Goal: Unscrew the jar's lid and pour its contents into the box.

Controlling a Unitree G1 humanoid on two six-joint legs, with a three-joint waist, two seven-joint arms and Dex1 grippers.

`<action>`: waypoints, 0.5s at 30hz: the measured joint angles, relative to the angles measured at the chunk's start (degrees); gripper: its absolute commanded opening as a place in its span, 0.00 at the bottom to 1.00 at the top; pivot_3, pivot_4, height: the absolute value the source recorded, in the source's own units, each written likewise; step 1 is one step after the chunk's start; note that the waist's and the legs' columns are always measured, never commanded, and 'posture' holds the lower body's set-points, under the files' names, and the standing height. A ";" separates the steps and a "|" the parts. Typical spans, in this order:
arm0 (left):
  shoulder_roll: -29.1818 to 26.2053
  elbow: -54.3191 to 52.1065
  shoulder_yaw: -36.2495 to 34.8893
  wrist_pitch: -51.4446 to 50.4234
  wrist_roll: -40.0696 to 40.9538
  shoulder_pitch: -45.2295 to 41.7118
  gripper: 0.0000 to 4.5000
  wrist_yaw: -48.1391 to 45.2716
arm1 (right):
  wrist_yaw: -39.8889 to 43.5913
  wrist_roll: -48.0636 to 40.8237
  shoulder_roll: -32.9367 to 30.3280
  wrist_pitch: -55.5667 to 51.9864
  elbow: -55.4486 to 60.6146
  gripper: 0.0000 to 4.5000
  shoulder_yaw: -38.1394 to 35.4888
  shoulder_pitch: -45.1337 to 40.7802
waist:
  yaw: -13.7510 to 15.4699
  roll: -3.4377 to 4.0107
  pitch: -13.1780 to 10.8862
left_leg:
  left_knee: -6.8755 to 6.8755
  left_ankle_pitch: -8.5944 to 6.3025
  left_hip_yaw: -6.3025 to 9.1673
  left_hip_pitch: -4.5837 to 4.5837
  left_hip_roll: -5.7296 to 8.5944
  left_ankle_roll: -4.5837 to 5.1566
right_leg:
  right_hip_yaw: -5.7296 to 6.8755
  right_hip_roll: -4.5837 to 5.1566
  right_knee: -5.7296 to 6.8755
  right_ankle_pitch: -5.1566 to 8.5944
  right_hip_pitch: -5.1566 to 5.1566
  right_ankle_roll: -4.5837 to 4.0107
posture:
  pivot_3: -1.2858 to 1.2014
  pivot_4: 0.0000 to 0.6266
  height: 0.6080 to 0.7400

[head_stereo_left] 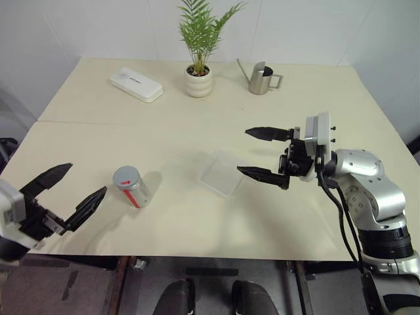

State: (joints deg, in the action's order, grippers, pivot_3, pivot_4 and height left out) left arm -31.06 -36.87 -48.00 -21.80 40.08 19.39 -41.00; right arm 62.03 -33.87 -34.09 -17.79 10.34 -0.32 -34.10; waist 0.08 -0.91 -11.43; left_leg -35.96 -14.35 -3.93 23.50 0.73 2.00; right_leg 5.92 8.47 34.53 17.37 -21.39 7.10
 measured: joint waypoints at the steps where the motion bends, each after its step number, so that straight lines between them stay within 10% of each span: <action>1: 1.25 -0.89 -0.43 0.59 -0.04 1.59 1.00 0.45 | 0.50 0.00 0.63 0.10 -0.17 1.00 0.35 -0.73 | 0.13 0.00 0.00 | -0.03 -0.03 0.02 0.00 0.00 0.01 | -0.03 0.02 -0.03 0.01 0.00 -0.02 | 0.52 0.24 1.00; 15: 15.01 8.65 18.77 17.86 -18.67 2.99 1.00 7.24 | 3.08 1.21 4.18 1.47 -2.03 1.00 2.53 -4.80 | -0.08 -0.02 0.03 | -0.10 -0.27 -0.12 0.28 -0.14 0.34 | 0.02 -0.06 -0.25 -0.17 -0.21 -0.15 | 0.52 0.24 1.00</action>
State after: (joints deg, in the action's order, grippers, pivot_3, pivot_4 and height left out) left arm -16.05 -28.22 -29.24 -3.93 21.42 22.38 -33.75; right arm 65.11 -32.66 -29.90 -16.32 8.30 2.22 -38.90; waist 0.00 -0.93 -11.41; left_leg -36.06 -14.62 -4.05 23.78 0.59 2.34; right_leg 5.94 8.41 34.28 17.21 -21.60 6.95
